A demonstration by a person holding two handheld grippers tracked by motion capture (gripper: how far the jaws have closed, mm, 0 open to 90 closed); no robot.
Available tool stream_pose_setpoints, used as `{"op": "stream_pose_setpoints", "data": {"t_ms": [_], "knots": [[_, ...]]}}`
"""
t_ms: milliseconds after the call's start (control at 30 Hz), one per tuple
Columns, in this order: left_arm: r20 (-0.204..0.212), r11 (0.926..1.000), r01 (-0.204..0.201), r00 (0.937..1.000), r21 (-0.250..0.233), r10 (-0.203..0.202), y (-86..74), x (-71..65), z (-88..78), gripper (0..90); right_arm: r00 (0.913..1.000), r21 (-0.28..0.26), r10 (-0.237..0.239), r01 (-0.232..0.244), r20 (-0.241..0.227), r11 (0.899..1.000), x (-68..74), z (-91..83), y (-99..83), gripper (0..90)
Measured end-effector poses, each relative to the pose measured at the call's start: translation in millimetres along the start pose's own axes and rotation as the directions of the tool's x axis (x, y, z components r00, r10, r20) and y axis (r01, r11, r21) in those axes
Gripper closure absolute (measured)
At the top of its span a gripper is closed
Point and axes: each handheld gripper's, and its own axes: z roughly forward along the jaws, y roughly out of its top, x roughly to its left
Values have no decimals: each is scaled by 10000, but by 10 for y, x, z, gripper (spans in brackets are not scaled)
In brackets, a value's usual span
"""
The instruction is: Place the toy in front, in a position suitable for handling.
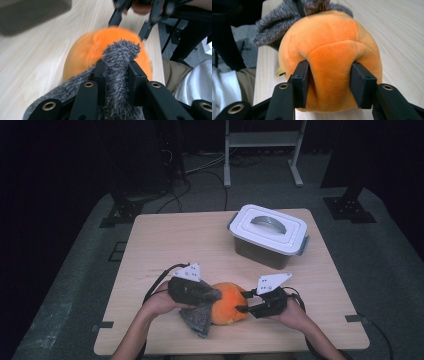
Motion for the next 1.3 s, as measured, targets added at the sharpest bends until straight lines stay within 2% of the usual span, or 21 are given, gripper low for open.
{"op": "stream_pose_setpoints", "data": {"t_ms": [67,133,200,300,400,567,700,733,800,1033,1300], "knots": [[36,9998,-174,9998,-85,174,74,-26,-14,727,9999,103,-128,127,89,9999,21,14,16,528],[318,9992,-227,9992,-340,238,154,-61,-20,726,9997,50,-202,202,107,9998,32,14,28,536],[383,9987,-385,9985,-325,397,206,-82,-2,726,9997,-24,-217,217,67,9998,34,7,37,546],[512,9986,-457,9976,-270,471,232,-89,39,726,9997,-24,-223,223,43,9997,28,-2,37,568],[569,9989,-414,9975,-218,426,225,-81,78,725,9999,-241,-101,101,28,9997,16,-33,39,587],[327,9987,-410,9987,316,399,147,-56,148,727,9999,-276,35,-38,-112,9996,14,-23,31,544],[309,9996,-51,9995,278,43,20,-8,136,729,9997,-413,74,-84,-249,9991,-15,-40,40,391],[312,9997,-16,9995,240,8,-3,2,129,731,9997,-317,83,-90,-242,9995,-23,-33,44,335],[319,9998,109,9994,161,-114,-54,15,104,733,9998,-163,107,-110,-187,9998,-28,-10,34,299],[259,9992,394,9989,-12,-394,-197,54,40,733,9988,-270,365,-374,-341,9989,-101,43,20,248],[172,9986,526,9985,-81,-524,-251,72,-6,734,9990,-329,251,-263,-357,9991,-115,-17,33,245]]}}
